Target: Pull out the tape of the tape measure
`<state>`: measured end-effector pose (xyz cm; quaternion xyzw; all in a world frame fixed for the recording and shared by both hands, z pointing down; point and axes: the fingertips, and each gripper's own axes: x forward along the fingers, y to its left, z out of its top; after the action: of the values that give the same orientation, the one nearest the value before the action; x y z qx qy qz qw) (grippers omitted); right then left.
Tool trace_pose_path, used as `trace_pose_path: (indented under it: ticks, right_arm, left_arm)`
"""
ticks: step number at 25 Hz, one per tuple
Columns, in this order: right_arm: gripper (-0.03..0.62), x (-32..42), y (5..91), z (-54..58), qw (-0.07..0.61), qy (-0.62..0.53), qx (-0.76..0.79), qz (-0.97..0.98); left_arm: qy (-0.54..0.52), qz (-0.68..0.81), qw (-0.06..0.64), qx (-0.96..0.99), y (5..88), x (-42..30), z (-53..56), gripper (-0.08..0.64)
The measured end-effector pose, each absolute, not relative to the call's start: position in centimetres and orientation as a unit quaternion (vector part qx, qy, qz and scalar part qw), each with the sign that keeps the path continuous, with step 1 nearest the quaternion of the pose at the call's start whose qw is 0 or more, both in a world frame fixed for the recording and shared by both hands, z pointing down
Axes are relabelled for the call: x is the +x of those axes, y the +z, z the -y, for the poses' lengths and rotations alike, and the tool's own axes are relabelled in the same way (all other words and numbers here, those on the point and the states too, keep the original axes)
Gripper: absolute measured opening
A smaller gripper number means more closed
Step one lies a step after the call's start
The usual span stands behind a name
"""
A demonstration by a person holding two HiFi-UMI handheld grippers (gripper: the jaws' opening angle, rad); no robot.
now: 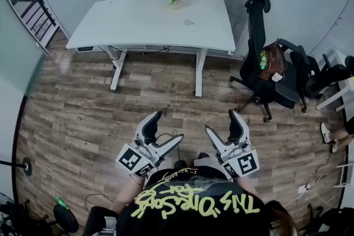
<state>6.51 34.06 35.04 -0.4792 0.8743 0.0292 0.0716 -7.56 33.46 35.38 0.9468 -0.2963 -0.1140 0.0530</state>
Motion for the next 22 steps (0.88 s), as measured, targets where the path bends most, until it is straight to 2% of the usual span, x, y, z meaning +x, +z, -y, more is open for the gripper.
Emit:
trace_pose_path:
  ticks: [10,22]
  right_arm:
    - [0.351,4.5,36.6,-34.1,0.038,0.015,-0.454,-0.89]
    - [0.351,4.9,36.9,-33.4,0.034,0.01,-0.467,-0.883]
  left_arm:
    - [-0.103,0.275,0.074,0.953,36.4,-6.2,-33.4,0.413]
    - [-0.072,0.245,0.096,0.962,38.1,-5.6,-33.1,0.411]
